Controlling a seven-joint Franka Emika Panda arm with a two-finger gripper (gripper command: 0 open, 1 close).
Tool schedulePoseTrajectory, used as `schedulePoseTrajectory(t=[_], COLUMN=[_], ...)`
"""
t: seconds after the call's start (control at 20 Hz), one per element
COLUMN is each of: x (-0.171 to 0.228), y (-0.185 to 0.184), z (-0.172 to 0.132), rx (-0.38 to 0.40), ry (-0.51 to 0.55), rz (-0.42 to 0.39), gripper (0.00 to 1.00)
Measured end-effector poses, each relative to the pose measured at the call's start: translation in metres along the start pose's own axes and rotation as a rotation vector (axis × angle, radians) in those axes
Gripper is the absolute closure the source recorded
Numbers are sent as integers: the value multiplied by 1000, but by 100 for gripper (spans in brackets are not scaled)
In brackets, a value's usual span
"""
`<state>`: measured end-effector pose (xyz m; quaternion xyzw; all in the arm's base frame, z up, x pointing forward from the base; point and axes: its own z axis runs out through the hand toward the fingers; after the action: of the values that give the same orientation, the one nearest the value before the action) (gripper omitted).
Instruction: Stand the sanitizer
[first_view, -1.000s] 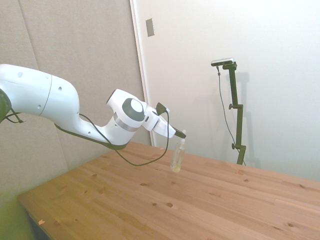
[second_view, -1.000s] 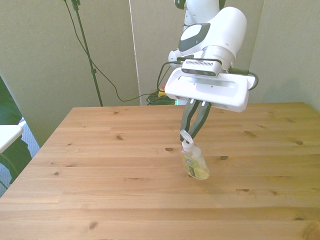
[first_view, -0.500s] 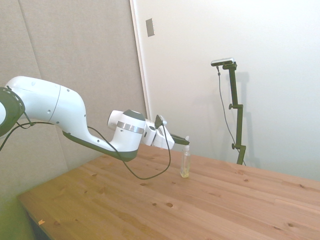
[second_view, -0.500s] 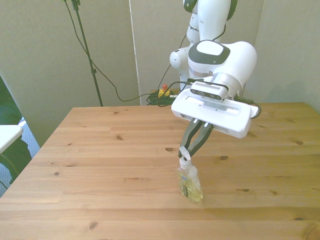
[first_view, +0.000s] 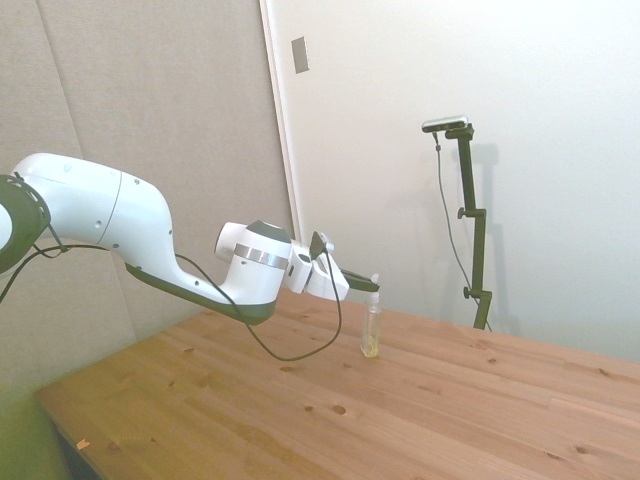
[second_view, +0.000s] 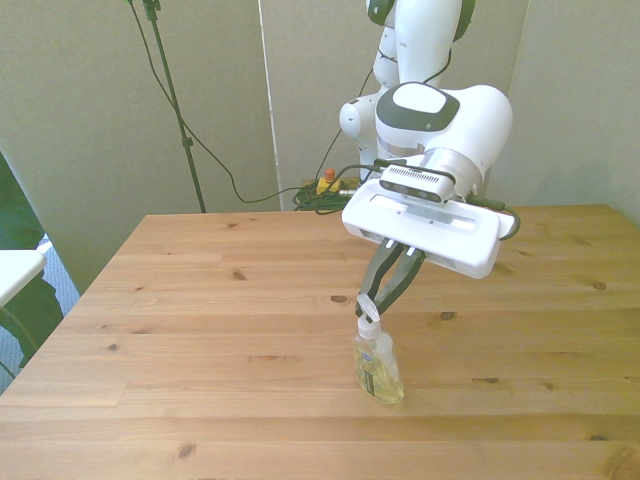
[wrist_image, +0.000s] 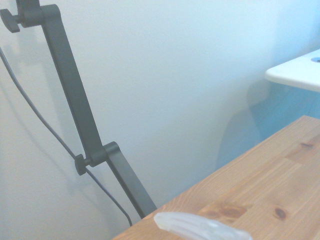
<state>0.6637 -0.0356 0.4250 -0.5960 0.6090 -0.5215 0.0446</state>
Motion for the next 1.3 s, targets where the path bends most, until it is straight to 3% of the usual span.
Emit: schedulePoseTrajectory(t=[0.9,1.1,1.3], x=[-16,-23,-31], y=[5,7,20], z=[-14,-23,-48], rx=[-43,-100,-167], ry=[-67,-146,-289], rz=[-31,-63,-135], gripper=[0,0,0])
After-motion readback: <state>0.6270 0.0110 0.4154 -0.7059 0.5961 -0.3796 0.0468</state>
